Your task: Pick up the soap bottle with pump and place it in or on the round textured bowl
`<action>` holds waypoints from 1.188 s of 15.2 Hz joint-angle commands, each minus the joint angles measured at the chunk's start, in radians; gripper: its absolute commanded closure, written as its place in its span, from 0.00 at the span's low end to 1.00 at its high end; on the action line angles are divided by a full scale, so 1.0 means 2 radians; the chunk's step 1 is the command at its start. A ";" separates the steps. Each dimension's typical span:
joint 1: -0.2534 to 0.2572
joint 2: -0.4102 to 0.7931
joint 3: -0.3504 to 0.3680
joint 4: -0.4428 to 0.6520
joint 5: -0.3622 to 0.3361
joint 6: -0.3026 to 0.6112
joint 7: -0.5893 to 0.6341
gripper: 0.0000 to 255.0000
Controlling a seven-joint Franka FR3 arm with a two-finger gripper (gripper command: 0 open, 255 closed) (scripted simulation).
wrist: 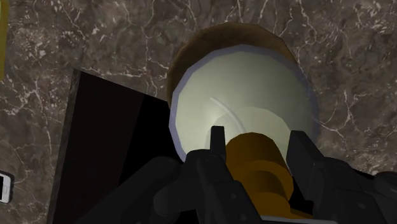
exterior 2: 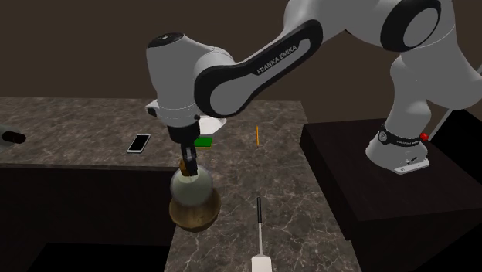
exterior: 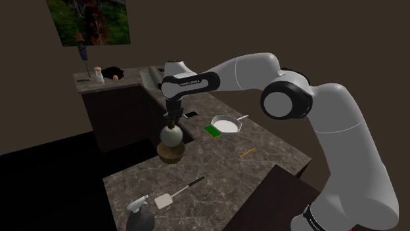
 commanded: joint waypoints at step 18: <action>0.000 0.023 0.000 -0.015 0.001 0.038 -0.001 0.00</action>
